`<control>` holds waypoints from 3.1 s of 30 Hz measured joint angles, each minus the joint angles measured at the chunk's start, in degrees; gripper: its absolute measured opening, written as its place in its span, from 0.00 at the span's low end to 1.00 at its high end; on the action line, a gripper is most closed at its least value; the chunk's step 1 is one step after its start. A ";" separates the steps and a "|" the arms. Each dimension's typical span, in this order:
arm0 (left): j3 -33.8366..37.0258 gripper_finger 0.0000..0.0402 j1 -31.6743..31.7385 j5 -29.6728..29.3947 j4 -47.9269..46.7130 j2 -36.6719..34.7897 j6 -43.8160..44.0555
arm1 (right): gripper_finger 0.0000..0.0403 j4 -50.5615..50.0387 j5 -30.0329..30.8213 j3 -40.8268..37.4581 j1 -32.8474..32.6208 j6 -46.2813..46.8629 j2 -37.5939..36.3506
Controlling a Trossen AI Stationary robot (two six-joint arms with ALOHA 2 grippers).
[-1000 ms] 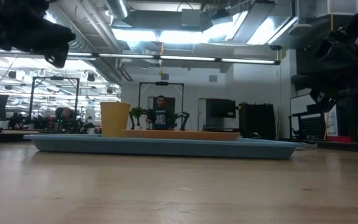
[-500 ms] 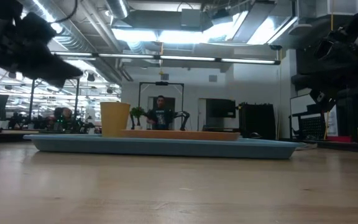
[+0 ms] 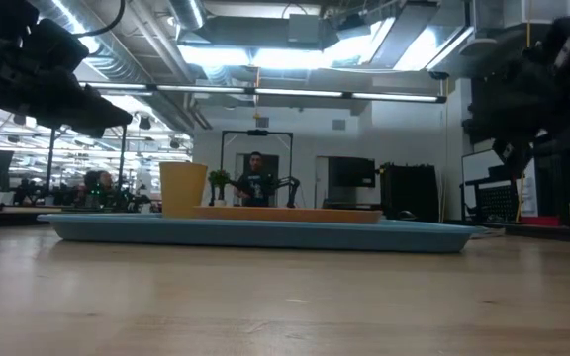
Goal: Pick and place plate/cup/fork/spoon on tray
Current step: Put the black spoon to the right of the orange plate on the blue tray
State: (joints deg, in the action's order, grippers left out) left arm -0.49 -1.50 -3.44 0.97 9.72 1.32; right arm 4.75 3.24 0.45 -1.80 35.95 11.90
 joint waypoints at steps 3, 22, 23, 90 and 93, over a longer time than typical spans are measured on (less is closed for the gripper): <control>0.00 0.12 -0.02 -0.02 -0.02 0.02 0.00 | 0.27 13.43 -3.24 0.00 -0.04 -2.14 0.01; 0.00 0.12 -0.02 -0.06 -0.06 0.02 -0.02 | 0.27 35.58 -33.28 20.68 -19.42 -32.97 19.31; 0.00 0.12 -0.02 -0.06 -0.07 0.02 -0.02 | 0.27 31.93 -30.62 22.69 -20.12 -31.21 21.74; 0.00 0.12 -0.03 -0.08 -0.07 0.02 -0.04 | 0.27 -16.77 -13.13 48.99 -32.57 13.13 59.63; 0.00 0.12 -0.04 -0.09 -0.07 -0.01 -0.04 | 0.27 -8.26 -12.15 51.24 -36.72 13.28 61.63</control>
State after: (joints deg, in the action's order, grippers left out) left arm -0.49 -1.54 -3.53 0.91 9.72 1.28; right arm -3.51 -8.91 51.69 -38.52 49.23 73.53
